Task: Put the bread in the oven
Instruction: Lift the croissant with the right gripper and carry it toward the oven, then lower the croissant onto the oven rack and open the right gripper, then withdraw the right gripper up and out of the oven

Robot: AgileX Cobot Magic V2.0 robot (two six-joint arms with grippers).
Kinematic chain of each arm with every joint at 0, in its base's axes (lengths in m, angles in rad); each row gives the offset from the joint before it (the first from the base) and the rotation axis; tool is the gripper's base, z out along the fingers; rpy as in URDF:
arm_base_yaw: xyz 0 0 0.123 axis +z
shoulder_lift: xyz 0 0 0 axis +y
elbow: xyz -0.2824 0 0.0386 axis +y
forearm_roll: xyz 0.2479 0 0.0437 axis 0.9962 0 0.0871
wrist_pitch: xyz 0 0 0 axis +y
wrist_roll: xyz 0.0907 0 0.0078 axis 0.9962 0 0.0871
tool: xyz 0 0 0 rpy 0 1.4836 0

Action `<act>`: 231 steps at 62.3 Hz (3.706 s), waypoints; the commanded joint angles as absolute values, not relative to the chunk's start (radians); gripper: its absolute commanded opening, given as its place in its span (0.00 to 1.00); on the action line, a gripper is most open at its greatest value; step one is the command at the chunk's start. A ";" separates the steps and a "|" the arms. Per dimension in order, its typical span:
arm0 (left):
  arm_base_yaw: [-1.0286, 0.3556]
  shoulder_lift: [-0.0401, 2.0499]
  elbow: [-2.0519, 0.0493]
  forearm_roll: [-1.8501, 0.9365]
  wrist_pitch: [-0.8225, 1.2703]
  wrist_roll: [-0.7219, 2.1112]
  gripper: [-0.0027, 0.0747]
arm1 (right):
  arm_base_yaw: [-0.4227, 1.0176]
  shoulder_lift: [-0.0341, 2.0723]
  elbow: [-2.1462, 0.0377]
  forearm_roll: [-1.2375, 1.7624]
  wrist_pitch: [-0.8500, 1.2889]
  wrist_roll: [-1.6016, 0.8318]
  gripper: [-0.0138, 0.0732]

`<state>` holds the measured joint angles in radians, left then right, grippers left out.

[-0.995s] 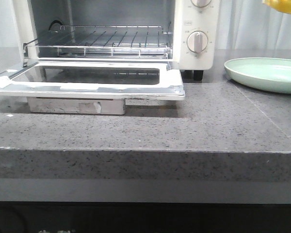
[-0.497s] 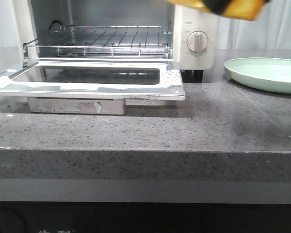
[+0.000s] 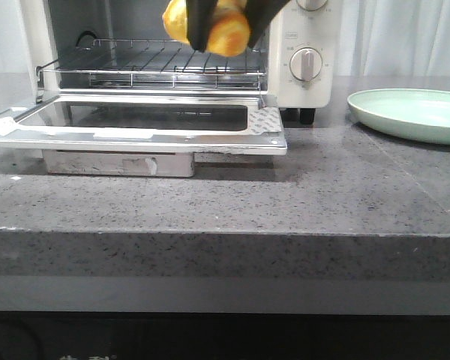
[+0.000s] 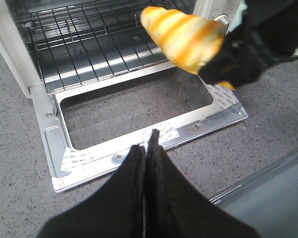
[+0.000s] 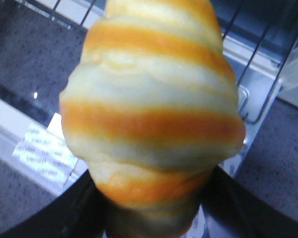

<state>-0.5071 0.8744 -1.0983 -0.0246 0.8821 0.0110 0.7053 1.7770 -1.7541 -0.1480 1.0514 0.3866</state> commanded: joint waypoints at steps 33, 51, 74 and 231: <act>-0.505 0.868 -1.122 -0.008 0.811 0.000 0.01 | 0.702 1.998 -2.167 -0.278 1.062 0.483 0.63; -0.505 0.868 -1.122 -0.008 0.813 0.000 0.01 | 0.702 1.993 -2.167 -0.257 1.059 0.484 0.84; -0.505 0.868 -1.122 0.000 0.824 0.000 0.01 | 0.736 1.861 -2.096 -0.249 1.199 0.387 0.84; -0.492 0.836 -1.074 -0.006 0.798 0.000 0.01 | 0.444 0.562 -0.759 -0.085 0.593 0.122 0.08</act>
<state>-0.5030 0.8656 -1.0773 0.0000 0.8883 0.0092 0.4509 0.5631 -0.7338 -0.0808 0.6697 0.1305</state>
